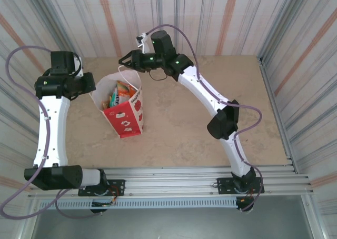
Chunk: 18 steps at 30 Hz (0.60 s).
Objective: Place the snacks into the paper bag
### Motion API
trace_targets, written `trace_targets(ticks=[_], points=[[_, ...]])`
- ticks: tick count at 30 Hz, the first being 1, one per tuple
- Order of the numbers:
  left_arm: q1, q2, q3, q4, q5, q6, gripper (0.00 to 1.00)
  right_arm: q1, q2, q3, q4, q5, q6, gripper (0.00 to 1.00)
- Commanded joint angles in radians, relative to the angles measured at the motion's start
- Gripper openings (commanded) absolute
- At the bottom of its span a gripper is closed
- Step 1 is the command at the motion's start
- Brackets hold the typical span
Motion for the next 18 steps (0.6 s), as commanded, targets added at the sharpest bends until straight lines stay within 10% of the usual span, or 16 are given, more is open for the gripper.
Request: trace_targets(ticks=[1, 18], points=[[0.007, -0.037, 0.01, 0.0, 0.019, 0.023, 0.0, 0.017, 0.019, 0.05, -0.055, 0.005, -0.014, 0.48], [0.002, -0.065, -0.012, 0.004, 0.023, 0.027, 0.0, 0.096, -0.081, 0.044, -0.408, 0.276, -0.31, 0.51]])
